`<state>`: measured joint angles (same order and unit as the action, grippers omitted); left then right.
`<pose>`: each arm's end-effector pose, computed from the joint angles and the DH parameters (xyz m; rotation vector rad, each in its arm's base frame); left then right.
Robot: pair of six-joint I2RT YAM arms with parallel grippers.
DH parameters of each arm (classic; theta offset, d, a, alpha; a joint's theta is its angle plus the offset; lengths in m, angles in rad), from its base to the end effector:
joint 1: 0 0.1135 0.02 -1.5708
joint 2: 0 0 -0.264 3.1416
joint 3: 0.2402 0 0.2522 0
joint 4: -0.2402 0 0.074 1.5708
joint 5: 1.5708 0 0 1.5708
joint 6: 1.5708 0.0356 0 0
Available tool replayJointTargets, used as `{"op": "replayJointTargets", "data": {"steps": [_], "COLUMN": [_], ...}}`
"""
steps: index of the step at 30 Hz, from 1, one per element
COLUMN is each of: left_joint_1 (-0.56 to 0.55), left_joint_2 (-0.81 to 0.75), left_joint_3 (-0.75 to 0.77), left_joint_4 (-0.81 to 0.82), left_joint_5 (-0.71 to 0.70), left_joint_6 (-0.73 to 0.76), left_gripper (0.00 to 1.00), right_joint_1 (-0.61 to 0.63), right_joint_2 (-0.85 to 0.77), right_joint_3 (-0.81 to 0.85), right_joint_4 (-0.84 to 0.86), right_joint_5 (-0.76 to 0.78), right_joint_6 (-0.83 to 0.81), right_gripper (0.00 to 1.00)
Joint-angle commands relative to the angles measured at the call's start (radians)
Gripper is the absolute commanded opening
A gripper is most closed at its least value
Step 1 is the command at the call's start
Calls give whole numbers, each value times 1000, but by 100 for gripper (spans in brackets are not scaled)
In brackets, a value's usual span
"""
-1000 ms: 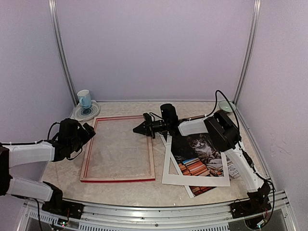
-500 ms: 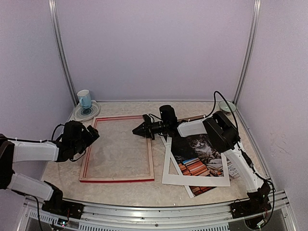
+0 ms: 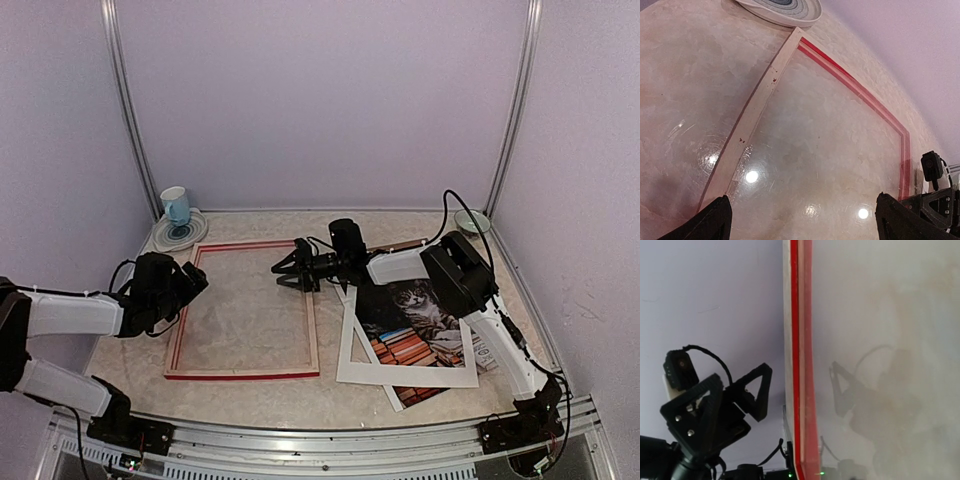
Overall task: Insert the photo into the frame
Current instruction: Place the glass panel at the frame body.
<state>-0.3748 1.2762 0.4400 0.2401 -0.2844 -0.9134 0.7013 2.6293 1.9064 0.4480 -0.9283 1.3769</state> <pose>0.2285 -0.0791 0.1638 -0.7349 2.0448 -0.4415 0.4135 0.3865 0.1000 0.0573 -2.3441 -1.9871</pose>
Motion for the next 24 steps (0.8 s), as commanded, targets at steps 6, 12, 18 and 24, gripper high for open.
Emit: {"op": "replayJointTargets", "data": {"steps": [6,12,18,24], "left_joint_1": [30,42,49,53], "left_joint_2": [26,43,63,101], "left_joint_3": [-25,-26,-41,-51], "left_joint_4": [103,127,183,250], "left_joint_5": [91,127,176,239], "left_joint_6": [-37,-48,-66,-82], "left_gripper": [99,99,99,99], "right_joint_1": [11,12,12,12], "right_joint_2": [-10,-23,-16,-14], "right_joint_3": [40,59,87,92], "right_joint_4": [-72,-139,-187,-165], "right_joint_5": [1,11,20,14], "right_joint_6": [-56,-99,-126,-111], "right_gripper": [49,52,53,54]}}
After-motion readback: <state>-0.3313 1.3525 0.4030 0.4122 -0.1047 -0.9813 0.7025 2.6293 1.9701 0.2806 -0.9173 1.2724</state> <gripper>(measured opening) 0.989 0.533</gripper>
